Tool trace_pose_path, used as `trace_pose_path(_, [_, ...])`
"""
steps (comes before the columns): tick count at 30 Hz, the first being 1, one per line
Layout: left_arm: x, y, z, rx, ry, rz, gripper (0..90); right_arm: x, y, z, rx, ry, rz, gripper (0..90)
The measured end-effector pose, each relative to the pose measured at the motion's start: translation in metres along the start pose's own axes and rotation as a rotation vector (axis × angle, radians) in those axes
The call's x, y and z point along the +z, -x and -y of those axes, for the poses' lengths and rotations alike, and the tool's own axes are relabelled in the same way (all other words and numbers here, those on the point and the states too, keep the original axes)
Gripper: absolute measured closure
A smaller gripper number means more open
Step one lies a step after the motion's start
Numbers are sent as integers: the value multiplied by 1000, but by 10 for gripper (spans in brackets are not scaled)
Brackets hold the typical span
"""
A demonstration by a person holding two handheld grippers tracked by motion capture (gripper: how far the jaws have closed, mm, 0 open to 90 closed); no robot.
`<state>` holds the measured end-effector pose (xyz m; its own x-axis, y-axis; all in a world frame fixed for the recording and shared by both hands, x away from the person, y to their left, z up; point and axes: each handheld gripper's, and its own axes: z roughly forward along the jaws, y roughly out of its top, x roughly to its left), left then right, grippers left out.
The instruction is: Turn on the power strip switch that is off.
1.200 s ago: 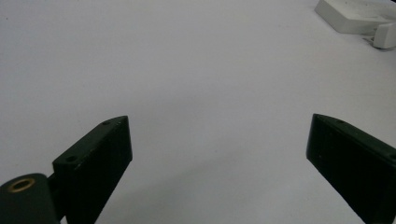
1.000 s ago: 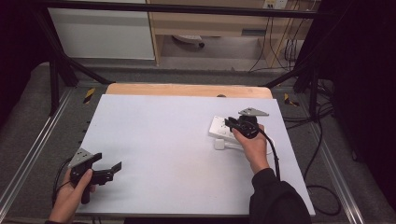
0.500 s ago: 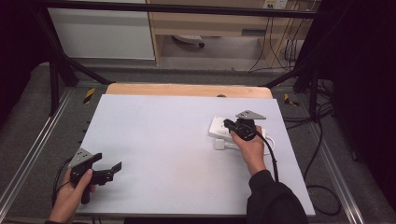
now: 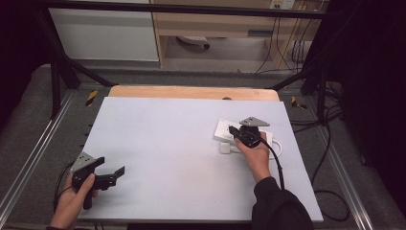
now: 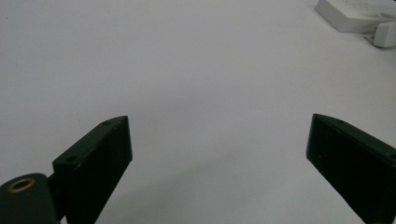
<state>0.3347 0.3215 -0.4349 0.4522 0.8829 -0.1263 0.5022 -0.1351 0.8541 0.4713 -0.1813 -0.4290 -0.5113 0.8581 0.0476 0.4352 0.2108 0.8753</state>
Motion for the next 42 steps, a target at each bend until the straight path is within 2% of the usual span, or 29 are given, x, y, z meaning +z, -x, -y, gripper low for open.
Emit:
trace_pose_path(24, [0, 0, 0, 1, -1, 1, 70, 7, 1, 12, 5, 0, 31, 900])
trace_pose_path(42, [0, 0, 0, 0, -3, 1, 69, 10, 1, 19, 19, -4, 33, 900])
